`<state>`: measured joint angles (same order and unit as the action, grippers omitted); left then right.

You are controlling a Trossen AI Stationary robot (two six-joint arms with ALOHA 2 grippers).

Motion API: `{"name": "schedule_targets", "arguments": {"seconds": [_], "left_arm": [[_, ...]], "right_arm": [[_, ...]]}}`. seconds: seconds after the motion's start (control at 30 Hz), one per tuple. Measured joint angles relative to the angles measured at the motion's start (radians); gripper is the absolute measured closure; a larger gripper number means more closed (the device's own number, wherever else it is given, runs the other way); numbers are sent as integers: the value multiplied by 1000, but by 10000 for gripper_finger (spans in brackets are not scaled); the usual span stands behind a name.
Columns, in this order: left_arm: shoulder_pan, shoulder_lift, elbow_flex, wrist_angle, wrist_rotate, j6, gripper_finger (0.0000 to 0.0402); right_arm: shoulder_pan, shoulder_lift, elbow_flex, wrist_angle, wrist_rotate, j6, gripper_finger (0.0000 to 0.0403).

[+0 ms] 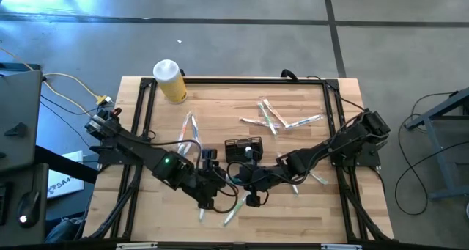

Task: Pick & Place toothbrushing station
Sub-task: Put the blue mouthwash into the wire organizer

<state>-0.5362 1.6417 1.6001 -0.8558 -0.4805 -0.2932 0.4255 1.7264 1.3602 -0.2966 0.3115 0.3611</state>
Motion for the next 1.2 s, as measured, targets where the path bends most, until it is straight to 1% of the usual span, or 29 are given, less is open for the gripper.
{"name": "schedule_targets", "arguments": {"seconds": [0.43, 0.67, 0.77, 1.03, 1.2], "left_arm": [[13, 30, -2, 2, -6, 0, 210], [13, 28, -2, 45, -11, 26, 212], [13, 28, -11, 47, -5, 24, 227], [13, 28, -23, 47, -4, 24, 290], [13, 28, -23, 47, 0, 23, 303]], "right_arm": [[0, 0, 0, -2, 0, -1, 351], [0, 0, 0, -7, 0, -2, 351], [0, 0, 0, -7, 0, -1, 351], [0, 0, 0, -11, -4, -7, 351], [0, 0, 0, -11, -3, -8, 351]]}}
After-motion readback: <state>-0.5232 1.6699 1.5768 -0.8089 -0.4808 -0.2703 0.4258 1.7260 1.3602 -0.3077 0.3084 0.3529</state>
